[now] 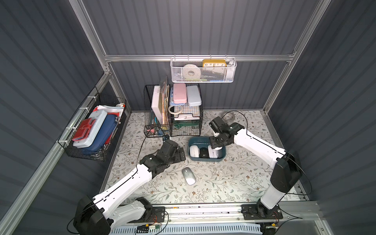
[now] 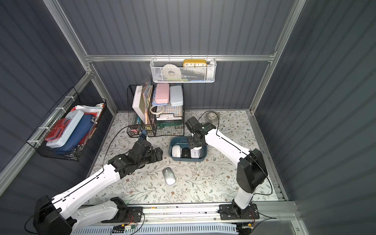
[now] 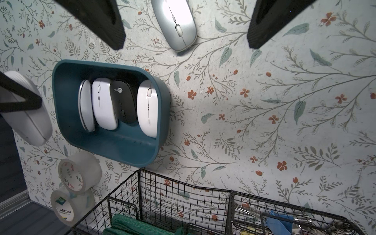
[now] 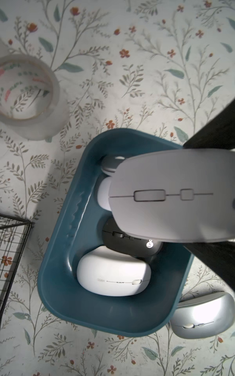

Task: Take out the mouse from the storage box
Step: Pick up the mouse from the storage box, then place the mouse at the center of the board.

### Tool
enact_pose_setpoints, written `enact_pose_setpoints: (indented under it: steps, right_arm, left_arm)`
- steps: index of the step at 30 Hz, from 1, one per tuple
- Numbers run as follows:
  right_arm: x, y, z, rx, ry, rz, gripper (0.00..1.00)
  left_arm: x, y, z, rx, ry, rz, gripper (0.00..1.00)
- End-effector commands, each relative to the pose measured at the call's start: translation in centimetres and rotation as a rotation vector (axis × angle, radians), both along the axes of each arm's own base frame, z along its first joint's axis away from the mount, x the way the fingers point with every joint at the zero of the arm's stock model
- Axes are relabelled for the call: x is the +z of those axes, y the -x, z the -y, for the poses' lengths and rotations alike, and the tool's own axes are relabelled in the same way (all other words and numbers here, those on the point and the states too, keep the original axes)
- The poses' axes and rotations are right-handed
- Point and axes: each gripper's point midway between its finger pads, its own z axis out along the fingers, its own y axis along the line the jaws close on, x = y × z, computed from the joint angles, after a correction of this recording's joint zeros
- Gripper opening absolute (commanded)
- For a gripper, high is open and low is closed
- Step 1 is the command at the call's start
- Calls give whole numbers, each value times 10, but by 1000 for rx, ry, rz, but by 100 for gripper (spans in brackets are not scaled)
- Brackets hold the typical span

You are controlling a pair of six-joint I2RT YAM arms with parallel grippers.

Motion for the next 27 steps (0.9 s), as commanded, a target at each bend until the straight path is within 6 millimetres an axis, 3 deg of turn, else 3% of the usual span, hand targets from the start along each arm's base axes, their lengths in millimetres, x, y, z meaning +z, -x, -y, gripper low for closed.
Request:
enact_pose_setpoints:
  steps: [1,6,10,14,17,27]
  right_arm:
    - [5,21,5,-59,18,40,58]
    - [6,66,-11,-12,4,73,59]
    - [-9,99,-31,31,-17,63,58]
    - [-27,120,-51,61,-28,51,59]
    - [-43,130,-69,82,-44,28,59]
    - [-95,134,-98,79,11,-46,57]
  left_arm:
    - [-3,3,-6,22,-1,-11,99]
    - [-2,1,-4,20,0,-13,100]
    - [-1,-1,0,18,9,-18,99]
    - [0,-3,3,20,20,-22,99]
    - [1,-2,2,32,31,-25,99]
    - [6,7,-13,85,38,-15,99]
